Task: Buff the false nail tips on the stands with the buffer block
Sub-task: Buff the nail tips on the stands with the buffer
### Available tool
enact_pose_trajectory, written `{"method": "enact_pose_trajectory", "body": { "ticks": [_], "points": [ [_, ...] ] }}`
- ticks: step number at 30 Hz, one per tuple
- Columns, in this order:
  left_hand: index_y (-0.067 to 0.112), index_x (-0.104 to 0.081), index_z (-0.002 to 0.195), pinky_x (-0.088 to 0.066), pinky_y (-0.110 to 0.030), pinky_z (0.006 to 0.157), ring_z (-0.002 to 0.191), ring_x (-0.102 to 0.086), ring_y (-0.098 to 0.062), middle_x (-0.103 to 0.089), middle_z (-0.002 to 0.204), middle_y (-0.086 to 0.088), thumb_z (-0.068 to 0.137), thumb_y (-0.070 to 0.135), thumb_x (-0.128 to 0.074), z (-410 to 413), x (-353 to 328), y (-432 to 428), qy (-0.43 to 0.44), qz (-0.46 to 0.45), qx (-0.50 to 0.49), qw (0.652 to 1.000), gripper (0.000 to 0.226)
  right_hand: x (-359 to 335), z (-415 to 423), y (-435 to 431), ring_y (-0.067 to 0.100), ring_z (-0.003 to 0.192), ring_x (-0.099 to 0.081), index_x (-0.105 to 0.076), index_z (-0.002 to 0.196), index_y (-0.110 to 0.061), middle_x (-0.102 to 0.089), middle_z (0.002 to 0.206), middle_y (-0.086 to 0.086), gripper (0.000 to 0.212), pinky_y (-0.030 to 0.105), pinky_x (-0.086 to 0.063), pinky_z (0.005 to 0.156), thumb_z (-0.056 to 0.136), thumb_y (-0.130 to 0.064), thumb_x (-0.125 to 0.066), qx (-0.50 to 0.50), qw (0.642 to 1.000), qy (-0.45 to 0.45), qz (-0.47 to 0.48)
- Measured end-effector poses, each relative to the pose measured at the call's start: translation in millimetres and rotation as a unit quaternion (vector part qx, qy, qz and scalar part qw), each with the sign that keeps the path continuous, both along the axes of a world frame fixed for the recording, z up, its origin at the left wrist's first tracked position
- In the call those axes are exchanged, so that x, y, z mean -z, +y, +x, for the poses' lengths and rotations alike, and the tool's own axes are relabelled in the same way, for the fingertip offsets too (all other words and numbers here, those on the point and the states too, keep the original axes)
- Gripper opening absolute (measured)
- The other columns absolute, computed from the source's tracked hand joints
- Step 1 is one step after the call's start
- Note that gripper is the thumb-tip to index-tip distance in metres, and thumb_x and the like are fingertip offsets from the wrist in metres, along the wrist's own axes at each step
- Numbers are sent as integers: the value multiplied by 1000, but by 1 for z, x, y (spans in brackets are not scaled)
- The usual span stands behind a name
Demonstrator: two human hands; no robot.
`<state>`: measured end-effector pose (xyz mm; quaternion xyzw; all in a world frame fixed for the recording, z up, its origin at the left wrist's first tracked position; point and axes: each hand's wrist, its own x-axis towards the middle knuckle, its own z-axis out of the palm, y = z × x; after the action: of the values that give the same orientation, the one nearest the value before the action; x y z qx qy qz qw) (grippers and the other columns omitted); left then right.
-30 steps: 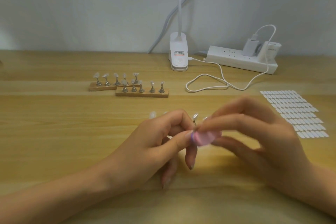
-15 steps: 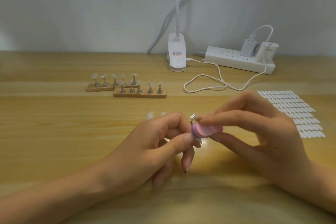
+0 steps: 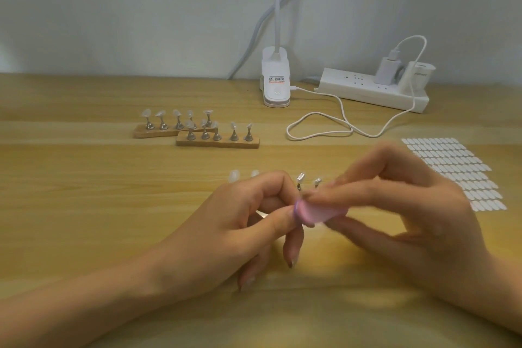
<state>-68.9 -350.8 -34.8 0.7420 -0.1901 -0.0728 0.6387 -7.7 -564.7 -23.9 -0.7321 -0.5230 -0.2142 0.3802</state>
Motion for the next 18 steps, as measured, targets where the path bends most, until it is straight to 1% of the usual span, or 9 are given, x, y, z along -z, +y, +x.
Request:
{"method": "enact_pose_trajectory", "body": {
  "ticks": [1,2,4,5,8,10,12,15,18],
  "points": [
    [22,-56,88,-34,-17,40,32,-43,-9,-65,69,3,93,39,-54,0,0,0,-2,1,2,1000,18,0,0,0,7,88,-65,-69,108,-22,-59,94,-1,21,17,-50,80,87,-19,-70,-4,1000,-6,-8],
    [22,-56,88,-34,-17,40,32,-43,-9,-65,69,3,92,40,-53,0,1,0,-3,0,1,1000,19,1,1,0,8,88,-65,-68,108,-22,-59,94,0,21,18,-51,80,87,-19,-70,-3,1000,-4,-9],
    [22,-57,88,-34,-17,40,32,-43,-9,-65,68,4,92,39,-53,1,2,0,-1,-3,-3,1000,18,1,1,-1,12,85,-66,-68,109,-22,-59,93,2,22,25,-53,77,88,-21,-69,4,1000,22,7],
    [23,-58,88,-34,-16,40,32,-43,-9,-65,68,4,92,39,-53,1,1,0,-1,-4,-2,1000,17,1,1,-1,12,86,-66,-68,109,-22,-59,93,1,22,25,-53,77,88,-22,-69,2,1000,28,11],
    [24,-57,87,-34,-16,40,33,-44,-8,-65,69,4,92,38,-53,1,2,0,-5,-2,4,1000,15,2,2,-2,7,88,-66,-69,108,-24,-58,94,-2,20,18,-51,79,88,-22,-70,-9,1000,4,-4],
    [22,-58,88,-35,-15,42,34,-45,-10,-65,69,4,93,36,-53,1,3,1,-6,-9,2,1000,16,3,9,-5,13,85,-66,-69,109,-25,-60,91,1,22,27,-52,78,87,-25,-70,14,999,30,10],
    [22,-60,90,-36,-14,43,36,-47,-10,-66,71,3,96,32,-55,1,1,1,-10,-24,3,1000,13,3,18,-10,20,85,-62,-69,110,-23,-61,91,5,24,35,-51,76,86,-24,-71,33,995,87,46],
    [21,-58,91,-33,-10,42,38,-50,-12,-67,73,1,97,29,-54,3,-2,1,-16,-57,-25,998,11,7,19,-11,24,87,-59,-69,112,-24,-62,95,4,26,38,-50,75,86,-23,-70,19,989,127,69],
    [24,-57,91,-31,-9,40,34,-46,-10,-62,65,2,95,35,-49,2,-3,1,-26,-70,-43,996,14,9,12,-7,22,91,-63,-71,110,-30,-63,98,-2,23,36,-52,78,88,-28,-69,4,992,116,38]
  ]
}}
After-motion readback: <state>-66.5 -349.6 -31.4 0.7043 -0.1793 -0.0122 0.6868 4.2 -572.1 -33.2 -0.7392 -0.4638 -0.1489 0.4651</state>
